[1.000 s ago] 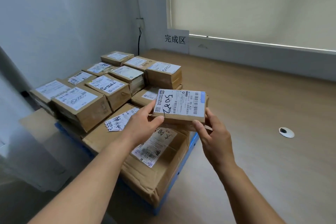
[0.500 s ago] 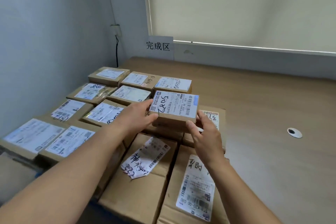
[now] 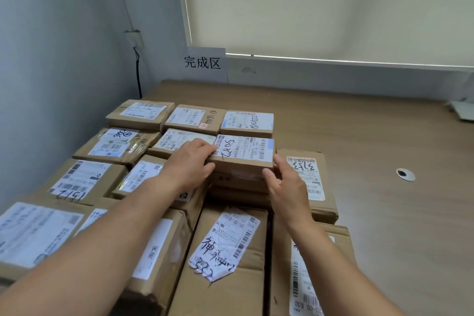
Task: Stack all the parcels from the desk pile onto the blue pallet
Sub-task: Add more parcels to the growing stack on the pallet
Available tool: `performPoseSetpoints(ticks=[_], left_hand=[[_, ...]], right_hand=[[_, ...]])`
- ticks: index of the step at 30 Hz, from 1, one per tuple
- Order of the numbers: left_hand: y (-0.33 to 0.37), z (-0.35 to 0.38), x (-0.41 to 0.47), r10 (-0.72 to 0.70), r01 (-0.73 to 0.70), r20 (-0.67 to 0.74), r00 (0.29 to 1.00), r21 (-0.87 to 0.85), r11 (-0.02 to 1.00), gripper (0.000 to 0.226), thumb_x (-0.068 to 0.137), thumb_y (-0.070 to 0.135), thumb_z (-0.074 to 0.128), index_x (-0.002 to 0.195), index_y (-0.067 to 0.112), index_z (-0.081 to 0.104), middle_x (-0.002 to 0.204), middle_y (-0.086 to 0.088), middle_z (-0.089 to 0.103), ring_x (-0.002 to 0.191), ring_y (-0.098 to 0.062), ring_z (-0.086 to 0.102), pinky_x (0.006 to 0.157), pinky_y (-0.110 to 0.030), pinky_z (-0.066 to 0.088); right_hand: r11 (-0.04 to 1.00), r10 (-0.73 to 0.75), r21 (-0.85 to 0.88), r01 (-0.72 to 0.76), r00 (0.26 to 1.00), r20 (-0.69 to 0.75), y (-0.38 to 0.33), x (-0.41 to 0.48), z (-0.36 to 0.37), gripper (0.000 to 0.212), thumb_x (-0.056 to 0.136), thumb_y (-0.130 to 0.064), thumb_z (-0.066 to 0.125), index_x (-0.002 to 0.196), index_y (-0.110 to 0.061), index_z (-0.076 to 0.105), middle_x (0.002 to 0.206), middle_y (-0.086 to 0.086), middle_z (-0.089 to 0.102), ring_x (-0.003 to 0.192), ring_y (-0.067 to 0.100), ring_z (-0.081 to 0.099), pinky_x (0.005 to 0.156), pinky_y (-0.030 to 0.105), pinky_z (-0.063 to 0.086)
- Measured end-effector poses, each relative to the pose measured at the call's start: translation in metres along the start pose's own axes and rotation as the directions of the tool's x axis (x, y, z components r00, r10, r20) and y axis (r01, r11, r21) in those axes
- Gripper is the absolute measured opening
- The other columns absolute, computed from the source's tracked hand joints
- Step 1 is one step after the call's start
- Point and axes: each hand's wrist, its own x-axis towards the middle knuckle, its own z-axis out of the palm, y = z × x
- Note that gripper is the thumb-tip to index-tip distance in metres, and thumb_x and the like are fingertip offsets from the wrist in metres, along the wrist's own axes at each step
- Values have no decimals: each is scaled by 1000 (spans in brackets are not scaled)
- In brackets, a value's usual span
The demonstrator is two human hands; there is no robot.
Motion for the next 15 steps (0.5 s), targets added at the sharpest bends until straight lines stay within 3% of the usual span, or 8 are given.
performPoseSetpoints(ticks=[8,15], left_hand=[[-3,-2,-2,-10,10,-20,1000,10,1000,47,96,28,45,142,19,38,143,0,40,130,-19,35,107,-33,29],[8,-10,-12,8,-12,-104,995,-33,999,49,96,29,45,143,19,36,146,0,38,134,-18,31,110,-34,27]], right_hand=[[999,-19,-35,20,999,48,-5,1,1,42,96,-21,48,137,-27,45,115,-3,61,103,16,56,90,36,48],[984,-75,-162,79,997,33,-12,-3,-16,41,95,-25,48,136,-18,47,122,-1,59,111,16,52,94,33,45]])
